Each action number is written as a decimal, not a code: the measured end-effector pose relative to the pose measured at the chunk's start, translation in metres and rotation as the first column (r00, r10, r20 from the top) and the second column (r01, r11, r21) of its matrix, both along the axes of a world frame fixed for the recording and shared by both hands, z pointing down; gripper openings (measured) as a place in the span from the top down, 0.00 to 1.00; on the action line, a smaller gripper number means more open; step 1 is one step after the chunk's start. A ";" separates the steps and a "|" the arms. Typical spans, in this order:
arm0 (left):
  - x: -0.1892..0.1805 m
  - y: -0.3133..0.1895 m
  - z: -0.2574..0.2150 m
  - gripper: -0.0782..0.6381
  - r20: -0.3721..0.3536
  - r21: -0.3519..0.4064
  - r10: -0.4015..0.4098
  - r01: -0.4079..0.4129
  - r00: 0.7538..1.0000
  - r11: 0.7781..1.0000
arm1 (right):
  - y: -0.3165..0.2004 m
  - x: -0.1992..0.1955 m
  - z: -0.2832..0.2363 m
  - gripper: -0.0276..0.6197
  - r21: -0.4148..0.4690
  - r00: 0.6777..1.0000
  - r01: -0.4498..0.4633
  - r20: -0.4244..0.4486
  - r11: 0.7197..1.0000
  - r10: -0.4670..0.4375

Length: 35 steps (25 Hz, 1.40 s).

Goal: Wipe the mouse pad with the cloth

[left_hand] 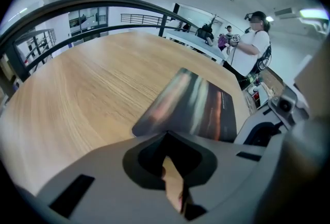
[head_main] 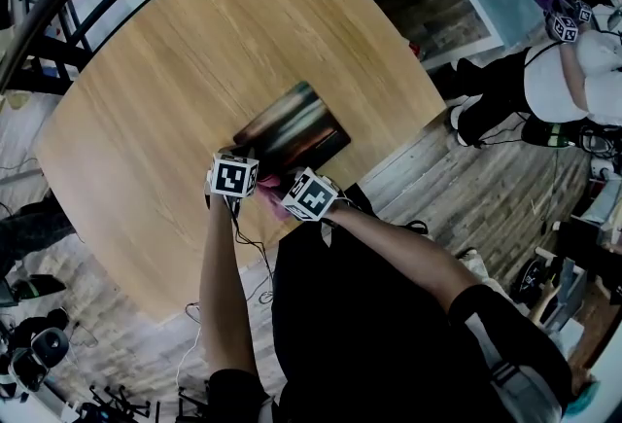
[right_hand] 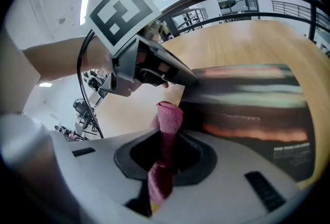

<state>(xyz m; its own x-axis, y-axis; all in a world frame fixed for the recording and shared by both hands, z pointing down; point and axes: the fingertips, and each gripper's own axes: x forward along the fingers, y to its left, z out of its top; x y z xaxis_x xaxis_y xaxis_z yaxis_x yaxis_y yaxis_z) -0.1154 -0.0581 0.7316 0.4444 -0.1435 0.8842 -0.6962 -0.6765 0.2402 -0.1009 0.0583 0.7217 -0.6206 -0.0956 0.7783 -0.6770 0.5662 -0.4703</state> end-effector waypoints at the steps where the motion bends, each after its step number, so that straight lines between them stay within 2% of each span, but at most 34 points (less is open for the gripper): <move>1: 0.001 0.000 0.000 0.86 -0.003 0.001 0.012 -0.012 1.000 1.000 | 0.000 0.002 0.000 0.86 -0.004 1.000 -0.002 0.001 1.000 0.002; 4: 0.001 0.000 0.001 0.86 -0.010 -0.005 0.021 -0.021 1.000 1.000 | -0.005 0.007 0.002 0.86 -0.020 1.000 -0.018 0.007 1.000 0.018; 9: 0.003 0.003 0.002 0.86 0.019 0.007 0.049 -0.049 0.999 0.999 | -0.009 0.021 0.005 0.86 -0.052 0.999 -0.034 0.001 0.998 0.035; 19: 0.000 0.004 0.001 0.86 0.018 0.001 0.029 -0.029 0.999 1.000 | -0.021 0.044 0.007 0.86 -0.069 0.998 -0.069 -0.006 0.995 0.069; 25: 0.000 0.003 -0.001 0.86 0.051 0.016 0.061 -0.062 0.997 0.998 | -0.029 0.059 0.007 0.86 -0.072 0.997 -0.079 -0.014 0.994 0.078; 35: -0.003 0.003 0.001 0.86 0.053 -0.002 0.030 -0.030 0.998 1.000 | -0.046 0.098 0.008 0.86 -0.065 0.992 -0.122 -0.030 0.990 0.120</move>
<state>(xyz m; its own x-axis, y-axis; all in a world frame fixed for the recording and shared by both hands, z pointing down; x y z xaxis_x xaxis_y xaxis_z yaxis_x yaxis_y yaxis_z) -0.1181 -0.0555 0.7326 0.4009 -0.1292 0.9070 -0.6872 -0.6971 0.2045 -0.0031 0.0128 0.7296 -0.5872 -0.1167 0.8010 -0.7511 0.4475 -0.4855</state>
